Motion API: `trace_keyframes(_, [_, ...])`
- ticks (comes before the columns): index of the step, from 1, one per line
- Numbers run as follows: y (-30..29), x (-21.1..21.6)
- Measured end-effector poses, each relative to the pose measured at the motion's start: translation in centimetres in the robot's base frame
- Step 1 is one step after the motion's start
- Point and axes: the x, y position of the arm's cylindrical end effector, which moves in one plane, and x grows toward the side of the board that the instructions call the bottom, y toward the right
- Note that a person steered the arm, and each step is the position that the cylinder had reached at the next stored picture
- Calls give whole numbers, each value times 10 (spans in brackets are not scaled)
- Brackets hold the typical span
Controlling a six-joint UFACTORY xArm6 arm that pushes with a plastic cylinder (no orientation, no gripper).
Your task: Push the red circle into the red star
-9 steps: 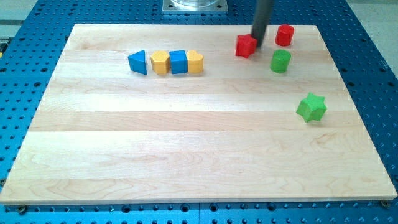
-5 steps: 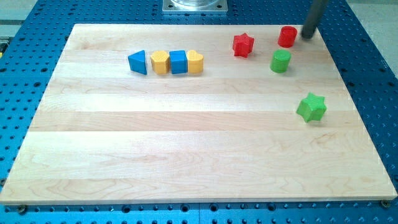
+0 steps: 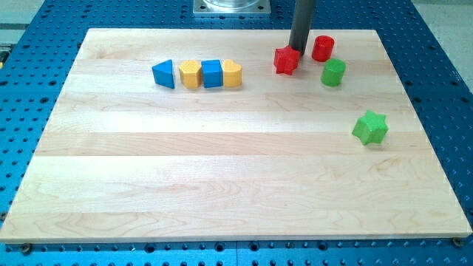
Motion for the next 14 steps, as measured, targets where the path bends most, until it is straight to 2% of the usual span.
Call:
trace_keyframes(1, [61, -22])
trace_keyframes(2, [134, -11])
trace_keyframes(4, [65, 15])
trace_keyframes(5, [79, 22])
trace_keyframes(6, [120, 81])
trace_keyframes(7, [108, 108])
trace_keyframes(8, [48, 95])
trace_keyframes(9, [38, 119])
trace_keyframes(10, [88, 84])
trace_keyframes(12, [41, 62])
trace_keyframes(13, [61, 46])
trace_keyframes(14, [46, 2])
